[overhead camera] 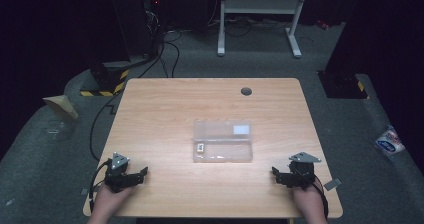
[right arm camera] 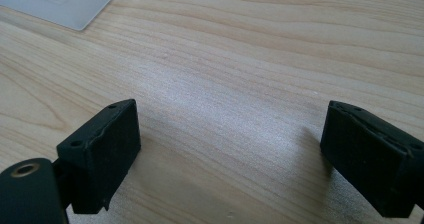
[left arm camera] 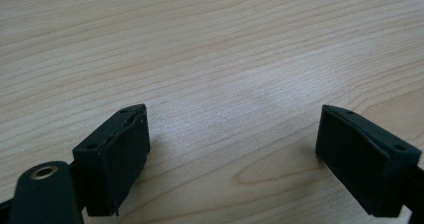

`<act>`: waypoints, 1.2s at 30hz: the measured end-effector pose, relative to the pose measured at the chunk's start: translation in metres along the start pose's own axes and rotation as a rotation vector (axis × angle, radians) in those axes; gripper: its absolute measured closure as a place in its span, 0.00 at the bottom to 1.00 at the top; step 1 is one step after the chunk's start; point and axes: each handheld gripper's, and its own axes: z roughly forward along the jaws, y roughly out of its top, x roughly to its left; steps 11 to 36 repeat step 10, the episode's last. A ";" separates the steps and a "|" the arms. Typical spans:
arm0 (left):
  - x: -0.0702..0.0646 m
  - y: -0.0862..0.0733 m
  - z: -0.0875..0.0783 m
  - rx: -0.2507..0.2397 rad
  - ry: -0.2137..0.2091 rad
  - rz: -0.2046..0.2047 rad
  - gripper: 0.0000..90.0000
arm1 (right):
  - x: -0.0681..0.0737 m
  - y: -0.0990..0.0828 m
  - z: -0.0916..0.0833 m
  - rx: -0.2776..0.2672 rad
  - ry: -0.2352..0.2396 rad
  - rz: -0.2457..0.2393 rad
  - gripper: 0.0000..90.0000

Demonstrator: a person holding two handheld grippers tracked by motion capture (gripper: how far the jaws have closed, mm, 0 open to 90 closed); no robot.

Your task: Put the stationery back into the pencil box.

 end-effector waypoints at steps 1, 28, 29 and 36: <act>0.000 0.000 0.000 0.004 0.001 0.009 0.16 | 0.000 0.000 0.000 0.000 0.000 0.000 0.10; -0.001 0.000 0.000 0.003 0.004 0.007 0.16 | 0.000 0.000 0.000 0.000 0.001 0.000 0.10; -0.001 0.000 0.000 0.003 0.004 0.007 0.16 | 0.000 0.000 0.000 0.000 0.001 0.000 0.10; -0.001 0.000 0.000 0.003 0.004 0.007 0.16 | 0.000 0.000 0.000 0.000 0.001 0.000 0.10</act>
